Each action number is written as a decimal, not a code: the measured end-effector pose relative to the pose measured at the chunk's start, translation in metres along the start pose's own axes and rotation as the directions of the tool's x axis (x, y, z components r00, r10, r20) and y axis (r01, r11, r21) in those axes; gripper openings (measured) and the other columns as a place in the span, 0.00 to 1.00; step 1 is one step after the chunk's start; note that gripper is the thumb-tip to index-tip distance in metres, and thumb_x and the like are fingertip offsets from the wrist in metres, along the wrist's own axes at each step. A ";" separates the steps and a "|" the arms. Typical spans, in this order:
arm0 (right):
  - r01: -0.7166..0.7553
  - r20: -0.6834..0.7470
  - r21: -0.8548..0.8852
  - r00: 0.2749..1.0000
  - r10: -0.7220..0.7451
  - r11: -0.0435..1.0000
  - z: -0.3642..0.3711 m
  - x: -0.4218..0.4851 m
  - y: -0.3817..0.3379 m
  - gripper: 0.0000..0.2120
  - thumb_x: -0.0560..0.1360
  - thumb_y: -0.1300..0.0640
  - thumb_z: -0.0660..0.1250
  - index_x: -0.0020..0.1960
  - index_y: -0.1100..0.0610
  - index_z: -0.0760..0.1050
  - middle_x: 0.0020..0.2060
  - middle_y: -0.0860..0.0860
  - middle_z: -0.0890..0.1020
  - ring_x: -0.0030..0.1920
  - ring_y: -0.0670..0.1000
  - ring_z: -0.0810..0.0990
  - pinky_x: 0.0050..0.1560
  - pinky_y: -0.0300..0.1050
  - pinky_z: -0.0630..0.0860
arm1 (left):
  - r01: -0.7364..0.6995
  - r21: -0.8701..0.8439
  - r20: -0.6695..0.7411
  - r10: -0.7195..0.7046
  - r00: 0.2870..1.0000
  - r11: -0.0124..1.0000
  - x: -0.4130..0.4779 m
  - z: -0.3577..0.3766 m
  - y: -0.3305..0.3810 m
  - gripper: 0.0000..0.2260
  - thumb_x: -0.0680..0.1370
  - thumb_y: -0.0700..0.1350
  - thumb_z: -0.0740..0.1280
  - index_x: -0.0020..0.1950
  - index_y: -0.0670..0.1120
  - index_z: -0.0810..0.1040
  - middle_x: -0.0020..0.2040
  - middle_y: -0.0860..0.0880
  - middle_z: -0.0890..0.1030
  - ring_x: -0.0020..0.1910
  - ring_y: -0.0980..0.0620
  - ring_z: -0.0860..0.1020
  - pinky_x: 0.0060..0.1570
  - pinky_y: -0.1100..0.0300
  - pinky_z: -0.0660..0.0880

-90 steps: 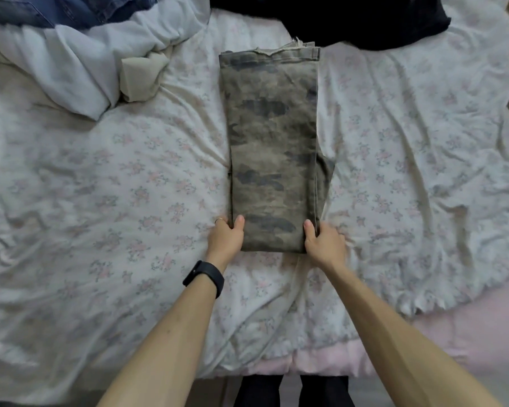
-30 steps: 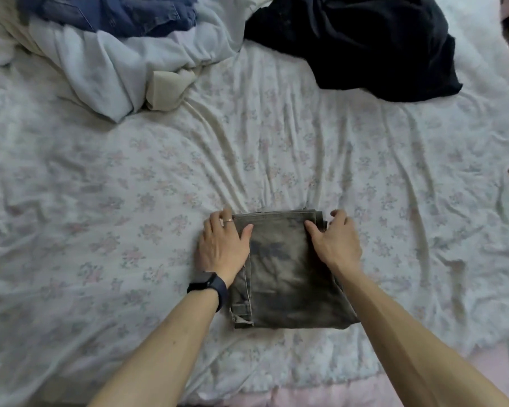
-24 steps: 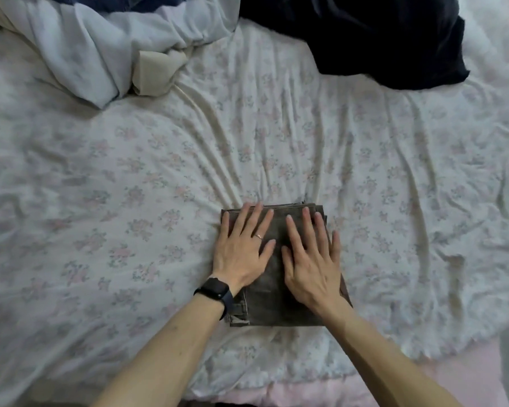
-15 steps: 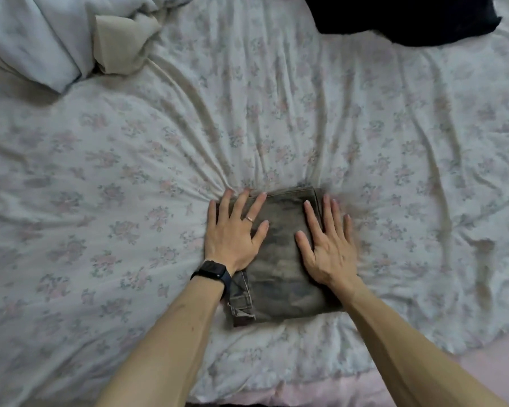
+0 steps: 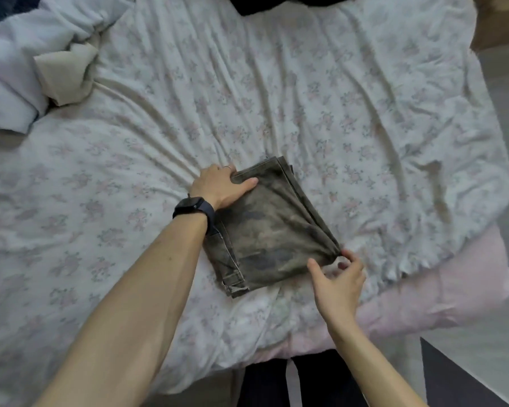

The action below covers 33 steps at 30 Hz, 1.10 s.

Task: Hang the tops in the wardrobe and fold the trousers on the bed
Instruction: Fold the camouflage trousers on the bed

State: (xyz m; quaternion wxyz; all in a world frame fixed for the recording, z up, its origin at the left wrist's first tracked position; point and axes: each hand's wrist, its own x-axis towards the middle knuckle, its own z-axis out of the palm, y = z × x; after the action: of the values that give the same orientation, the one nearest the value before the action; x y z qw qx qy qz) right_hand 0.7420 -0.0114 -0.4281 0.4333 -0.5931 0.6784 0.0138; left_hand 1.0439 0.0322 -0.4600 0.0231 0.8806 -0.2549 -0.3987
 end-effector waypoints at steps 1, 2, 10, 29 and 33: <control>-0.110 0.086 0.161 0.992 0.097 0.981 0.002 -0.007 0.004 0.32 0.71 0.46 0.77 0.66 0.41 0.61 0.62 0.54 0.74 0.55 0.44 0.78 0.57 0.48 0.75 | -0.006 -0.046 0.012 0.006 1.000 0.999 -0.001 0.002 0.000 0.31 0.75 0.74 0.59 0.61 0.50 0.76 0.60 0.44 0.79 0.60 0.40 0.77 0.53 0.50 0.76; -0.204 0.164 0.296 0.973 0.161 0.933 0.004 -0.009 0.005 0.33 0.71 0.48 0.78 0.66 0.41 0.59 0.61 0.54 0.77 0.54 0.45 0.80 0.58 0.53 0.78 | -0.018 -0.054 0.003 0.018 1.000 0.998 -0.004 0.003 0.003 0.30 0.75 0.73 0.60 0.64 0.50 0.75 0.61 0.46 0.80 0.60 0.41 0.78 0.51 0.51 0.75; -0.037 0.122 0.280 0.993 0.003 0.959 0.009 0.040 -0.039 0.26 0.78 0.48 0.70 0.71 0.51 0.64 0.56 0.48 0.81 0.57 0.53 0.81 0.57 0.51 0.77 | 0.141 -0.342 -0.107 -0.188 0.976 0.929 -0.068 -0.008 -0.035 0.30 0.75 0.75 0.56 0.56 0.50 0.76 0.59 0.48 0.81 0.59 0.42 0.78 0.51 0.52 0.73; 0.716 0.486 -0.648 0.651 -0.584 0.259 0.098 0.144 -0.139 0.33 0.82 0.36 0.38 0.83 0.49 0.45 0.82 0.46 0.42 0.80 0.50 0.33 0.77 0.63 0.33 | 0.021 0.073 -0.491 0.018 0.871 0.997 -0.065 0.122 -0.009 0.30 0.82 0.61 0.50 0.83 0.55 0.51 0.83 0.47 0.49 0.82 0.46 0.47 0.79 0.44 0.41; 0.660 0.468 -0.686 0.723 -0.508 0.307 0.110 0.154 -0.156 0.32 0.82 0.35 0.40 0.82 0.43 0.39 0.81 0.50 0.34 0.80 0.55 0.31 0.75 0.65 0.32 | 0.020 0.065 -0.459 0.012 0.888 0.998 -0.063 0.119 -0.012 0.30 0.81 0.62 0.51 0.83 0.57 0.51 0.83 0.48 0.49 0.82 0.46 0.46 0.79 0.45 0.41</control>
State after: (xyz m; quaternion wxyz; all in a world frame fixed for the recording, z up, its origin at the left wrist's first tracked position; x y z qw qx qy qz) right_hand 0.9444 -0.1206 -0.5124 0.1342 -0.9229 0.2885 0.2170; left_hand 0.9293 0.0911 -0.5004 0.0522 0.9507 -0.2538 -0.1705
